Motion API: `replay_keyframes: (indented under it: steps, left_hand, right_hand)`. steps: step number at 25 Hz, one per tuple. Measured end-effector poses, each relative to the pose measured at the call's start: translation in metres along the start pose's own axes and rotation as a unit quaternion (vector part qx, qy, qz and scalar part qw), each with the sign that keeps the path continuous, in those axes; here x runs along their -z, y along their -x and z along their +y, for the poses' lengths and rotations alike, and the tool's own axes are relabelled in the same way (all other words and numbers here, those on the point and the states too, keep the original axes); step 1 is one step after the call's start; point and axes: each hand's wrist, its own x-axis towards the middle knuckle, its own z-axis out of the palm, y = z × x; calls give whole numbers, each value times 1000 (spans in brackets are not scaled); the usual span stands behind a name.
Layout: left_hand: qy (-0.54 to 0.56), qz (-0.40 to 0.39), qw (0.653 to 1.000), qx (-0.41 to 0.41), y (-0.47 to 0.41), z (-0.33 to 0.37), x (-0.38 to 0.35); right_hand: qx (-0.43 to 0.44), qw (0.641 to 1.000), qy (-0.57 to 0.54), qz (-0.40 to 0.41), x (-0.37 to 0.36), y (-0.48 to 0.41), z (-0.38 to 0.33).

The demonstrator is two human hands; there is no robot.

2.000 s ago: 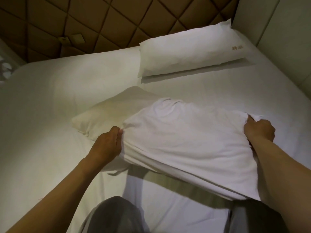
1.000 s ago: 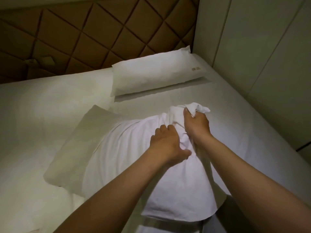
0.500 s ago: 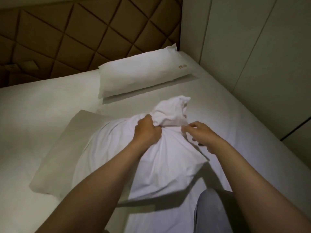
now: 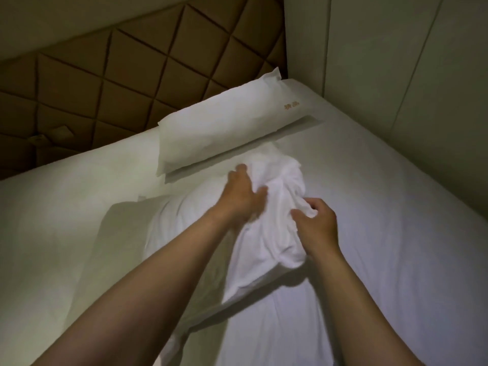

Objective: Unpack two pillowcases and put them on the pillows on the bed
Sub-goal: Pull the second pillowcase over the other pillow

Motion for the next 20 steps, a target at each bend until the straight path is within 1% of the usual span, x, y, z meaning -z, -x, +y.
replay_keyframes:
  steps: [1, 2, 3, 4, 5, 7, 8, 9, 10, 11, 12, 13, 14, 15, 16, 17, 18, 19, 20]
  left_hand:
    - [-48, -32, 996, -68, 8, 3, -15]
    - [-116, -46, 980, -153, 15, 6, -28]
    - [-189, -54, 951, -237, 22, 8, -41]
    - [-246, -74, 921, -292, 27, 9, -53]
    - [-288, -114, 901, -305, 28, 11, -63]
    - [-343, -210, 878, -259, 22, 8, -77]
    - [-372, -245, 863, -238, 17, 6, -84]
    - [-402, -258, 847, -235, 14, 5, -88]
    - [-417, -249, 840, -243, 11, 4, -91]
    - [-409, -220, 847, -260, 10, 2, -93]
    - [-371, -182, 867, -278, 8, -1, -93]
    - [-313, -150, 894, -283, 5, -5, -90]
    - [-246, -134, 922, -268, 3, -10, -85]
    - [-177, -128, 944, -245, 1, -15, -78]
    - [-120, -124, 959, -225, -1, -19, -70]
    - [-72, -116, 969, -207, -2, -22, -63]
    - [-31, -104, 976, -188, -3, -25, -57]
    - [4, -89, 982, -166, -3, -27, -52]
    - [29, -71, 986, -145, -3, -29, -48]
  right_hand:
    - [-22, 999, -9, 35, 3, -5, 17]
    - [-38, 997, -17, 60, 6, -10, 30]
    - [-46, 996, -22, 74, 8, -16, 43]
    - [-48, 995, -27, 79, 10, -21, 54]
    - [-50, 995, -33, 82, 13, -27, 63]
    - [-65, 993, -38, 94, 17, -36, 73]
    - [-67, 992, -38, 100, 19, -40, 74]
    - [-69, 992, -36, 98, 17, -43, 76]
    - [-73, 991, -55, 95, 18, -47, 72]
    - [-81, 987, -106, 88, 21, -52, 69]
    - [-93, 973, -198, 72, 25, -56, 64]
    - [-113, 936, -329, 47, 31, -60, 59]
    - [-143, 881, -450, 22, 36, -62, 55]
    - [-161, 854, -495, 11, 41, -63, 53]
    - [-160, 870, -465, 13, 42, -64, 53]
    - [-151, 916, -371, 13, 40, -63, 54]
    - [-130, 955, -265, -7, 36, -59, 52]
    - [-115, 973, -194, -42, 34, -55, 52]
    - [-114, 977, -157, -86, 32, -52, 50]
